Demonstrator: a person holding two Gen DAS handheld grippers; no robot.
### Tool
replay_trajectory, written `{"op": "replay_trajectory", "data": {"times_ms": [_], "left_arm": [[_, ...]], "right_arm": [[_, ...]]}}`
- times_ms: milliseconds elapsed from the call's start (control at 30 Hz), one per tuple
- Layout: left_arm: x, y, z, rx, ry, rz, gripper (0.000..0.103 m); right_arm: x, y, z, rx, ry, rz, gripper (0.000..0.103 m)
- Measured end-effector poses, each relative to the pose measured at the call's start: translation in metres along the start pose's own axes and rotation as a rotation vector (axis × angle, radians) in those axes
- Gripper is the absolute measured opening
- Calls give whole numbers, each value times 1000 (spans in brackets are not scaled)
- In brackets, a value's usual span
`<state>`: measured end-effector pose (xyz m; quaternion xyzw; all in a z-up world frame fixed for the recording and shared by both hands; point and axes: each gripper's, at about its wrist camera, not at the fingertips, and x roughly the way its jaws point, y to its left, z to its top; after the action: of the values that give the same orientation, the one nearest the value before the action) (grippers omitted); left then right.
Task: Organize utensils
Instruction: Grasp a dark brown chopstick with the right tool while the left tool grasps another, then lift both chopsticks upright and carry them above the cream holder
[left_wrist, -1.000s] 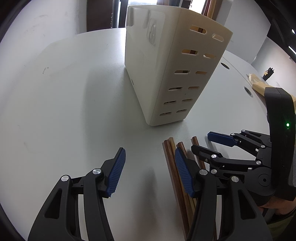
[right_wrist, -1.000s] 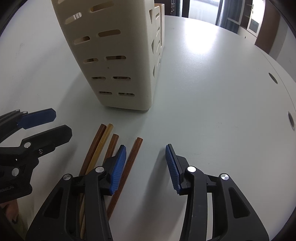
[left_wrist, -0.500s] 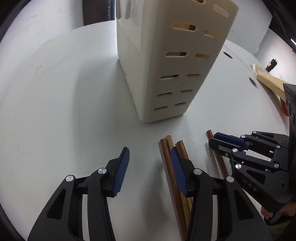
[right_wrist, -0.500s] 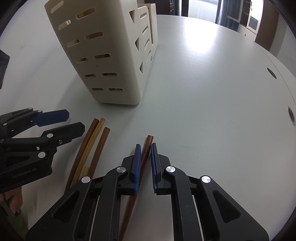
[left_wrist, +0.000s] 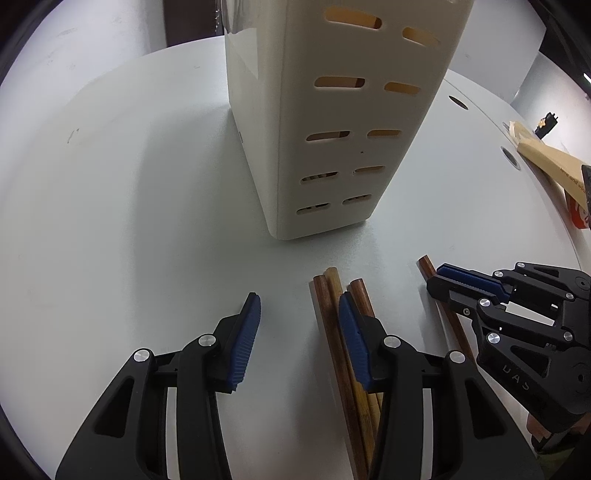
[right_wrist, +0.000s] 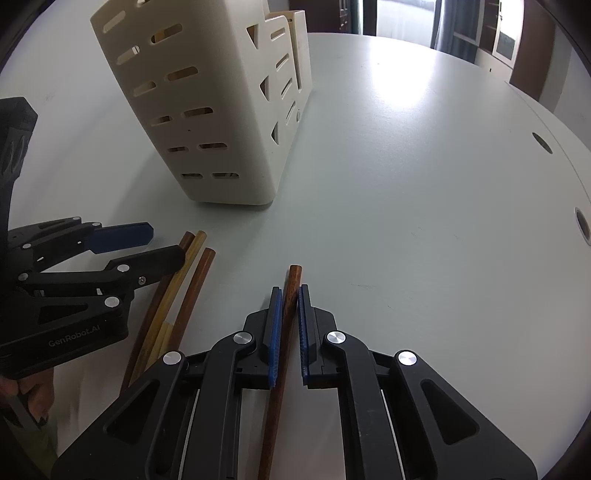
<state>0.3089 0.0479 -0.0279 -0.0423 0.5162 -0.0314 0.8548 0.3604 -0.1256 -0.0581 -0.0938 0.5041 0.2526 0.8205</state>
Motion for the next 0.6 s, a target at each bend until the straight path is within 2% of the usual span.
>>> {"op": "replay_trajectory", "data": {"times_ms": [267,400,600], "left_arm": [[2,-2,-2,15,-6,42,40],[3,-5,-1,22,-10,61,23],[4,-11,-1,60,-24,84,9]], "right_arm": [[-3,6,-4,-2,-10,-15,8],[-3,9,-3,-11,-5,-24,8],[-2,13,-1,-5,-7,-17,8]]}}
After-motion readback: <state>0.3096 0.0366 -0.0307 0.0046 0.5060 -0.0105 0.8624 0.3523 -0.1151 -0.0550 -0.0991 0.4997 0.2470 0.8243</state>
